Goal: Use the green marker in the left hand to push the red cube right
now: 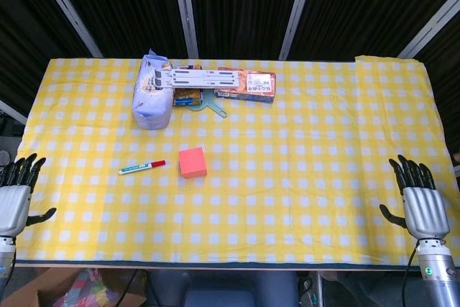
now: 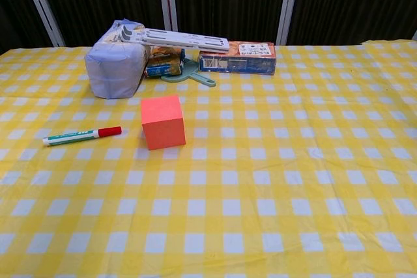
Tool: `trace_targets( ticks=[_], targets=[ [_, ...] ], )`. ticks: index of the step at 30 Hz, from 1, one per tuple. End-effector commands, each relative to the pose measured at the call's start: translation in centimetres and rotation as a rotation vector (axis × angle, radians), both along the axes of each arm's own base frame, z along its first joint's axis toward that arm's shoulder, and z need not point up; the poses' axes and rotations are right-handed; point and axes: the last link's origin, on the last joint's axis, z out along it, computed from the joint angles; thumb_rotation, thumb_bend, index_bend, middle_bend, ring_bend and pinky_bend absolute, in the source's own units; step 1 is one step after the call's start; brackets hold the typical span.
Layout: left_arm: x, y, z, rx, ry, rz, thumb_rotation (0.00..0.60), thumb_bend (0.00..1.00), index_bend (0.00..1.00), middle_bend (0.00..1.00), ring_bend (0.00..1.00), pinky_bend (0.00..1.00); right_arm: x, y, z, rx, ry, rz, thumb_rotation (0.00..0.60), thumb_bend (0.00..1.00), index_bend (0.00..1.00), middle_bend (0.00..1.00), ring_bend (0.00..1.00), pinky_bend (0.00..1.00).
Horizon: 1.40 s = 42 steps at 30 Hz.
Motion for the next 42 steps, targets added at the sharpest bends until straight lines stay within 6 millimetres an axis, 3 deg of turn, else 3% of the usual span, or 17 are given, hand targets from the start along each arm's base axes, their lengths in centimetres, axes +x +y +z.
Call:
trace_targets(
  ticks=[1, 11, 17, 21, 26, 34, 42],
  targets=[
    [0.0, 0.0, 0.0, 0.0, 0.0, 0.0, 0.6, 0.01, 0.0, 0.0, 0.0, 0.01, 0.0, 0.0, 0.0, 0.0, 0.0, 0.0, 0.6, 0.3, 0.0, 0.0, 0.0, 0.0],
    [0.0, -0.1, -0.1, -0.006, 0.0, 0.001, 0.6, 0.01, 0.0, 0.0, 0.0, 0.01, 0.1, 0.0, 0.0, -0.003, -0.001, 0.009, 0.6, 0.3, 0.0, 0.0, 0.0, 0.0],
    [0.3, 0.9, -0.6, -0.021, -0.038, 0.013, 0.6, 0.02, 0.13, 0.0, 0.0, 0.02, 0.1, -0.1, -0.1, -0.004, -0.001, 0.004, 0.6, 0.3, 0.0, 0.0, 0.0, 0.0],
    [1.0, 2.5, -1.5, -0.047, -0.09, 0.051, 0.6, 0.1, 0.28, 0.01, 0.0, 0.07, 0.1, 0.0, -0.1, -0.003, 0.001, 0.008, 0.6, 0.3, 0.0, 0.0, 0.0, 0.0],
    [2.5, 5.3, -3.0, -0.057, -0.113, 0.073, 0.6, 0.19, 0.37, 0.04, 0.0, 0.1, 0.0, 0.0, 0.0, -0.004, -0.005, 0.007, 0.6, 0.3, 0.0, 0.0, 0.0, 0.0],
    [5.9, 9.8, -7.0, -0.099, -0.099, 0.095, 0.6, 0.26, 0.43, 0.07, 0.0, 0.11, 0.0, 0.0, 0.0, -0.001, -0.01, 0.008, 0.6, 0.3, 0.0, 0.0, 0.0, 0.0],
    [8.1, 12.1, -10.7, -0.138, -0.069, 0.15, 0.6, 0.32, 0.45, 0.07, 0.0, 0.11, 0.0, 0.0, 0.1, 0.002, -0.023, 0.006, 0.6, 0.3, 0.0, 0.0, 0.0, 0.0]
  ],
)
